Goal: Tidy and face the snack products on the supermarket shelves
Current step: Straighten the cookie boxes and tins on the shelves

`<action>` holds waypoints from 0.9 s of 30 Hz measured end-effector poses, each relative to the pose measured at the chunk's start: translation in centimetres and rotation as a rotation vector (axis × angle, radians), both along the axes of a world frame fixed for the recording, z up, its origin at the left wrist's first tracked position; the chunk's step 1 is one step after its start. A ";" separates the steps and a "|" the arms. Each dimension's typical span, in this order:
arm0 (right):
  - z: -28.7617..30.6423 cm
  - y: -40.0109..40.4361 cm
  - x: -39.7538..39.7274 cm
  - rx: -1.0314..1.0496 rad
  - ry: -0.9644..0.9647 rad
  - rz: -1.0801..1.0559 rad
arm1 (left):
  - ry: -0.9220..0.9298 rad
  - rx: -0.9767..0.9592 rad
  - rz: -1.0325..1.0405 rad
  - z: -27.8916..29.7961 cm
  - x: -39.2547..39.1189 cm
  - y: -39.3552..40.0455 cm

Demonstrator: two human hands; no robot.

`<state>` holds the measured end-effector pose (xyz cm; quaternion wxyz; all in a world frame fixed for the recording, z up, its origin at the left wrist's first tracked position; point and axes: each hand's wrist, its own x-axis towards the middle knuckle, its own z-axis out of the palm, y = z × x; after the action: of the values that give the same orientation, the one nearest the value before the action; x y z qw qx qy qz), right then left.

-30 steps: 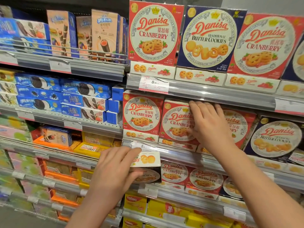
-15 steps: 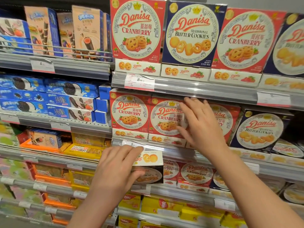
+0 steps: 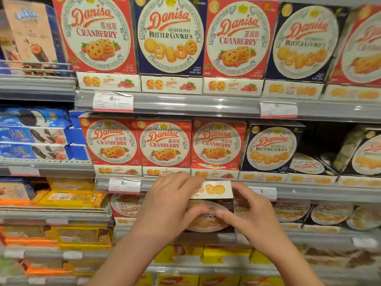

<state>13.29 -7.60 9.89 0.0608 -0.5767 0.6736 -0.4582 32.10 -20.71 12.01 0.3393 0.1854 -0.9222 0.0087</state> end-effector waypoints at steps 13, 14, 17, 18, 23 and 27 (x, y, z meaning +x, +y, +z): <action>0.4 8.4 -8.5 -0.067 -0.101 -0.230 | -0.133 -0.357 0.248 6.6 -11.5 -3.7; 0.4 8.8 -8.9 -0.069 -0.099 -0.240 | -0.161 -0.363 0.280 6.7 -12.0 -4.0; 0.3 10.1 -10.1 -0.073 -0.135 -0.262 | -0.162 -0.355 0.343 7.3 -13.1 -4.5; 0.2 10.5 -10.5 -0.078 -0.157 -0.265 | -0.165 -0.345 0.357 7.6 -13.4 -4.7; -0.4 11.6 -12.0 -0.075 -0.198 -0.286 | -0.160 -0.311 0.378 8.2 -14.0 -5.2; -0.4 11.7 -12.6 -0.016 -0.174 -0.288 | -0.144 -0.203 0.360 8.7 -14.2 -5.7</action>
<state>0.69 4.09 9.48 0.0480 -0.4329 0.7379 -0.5155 17.94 -26.44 20.71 0.2825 0.3109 -0.8904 0.1752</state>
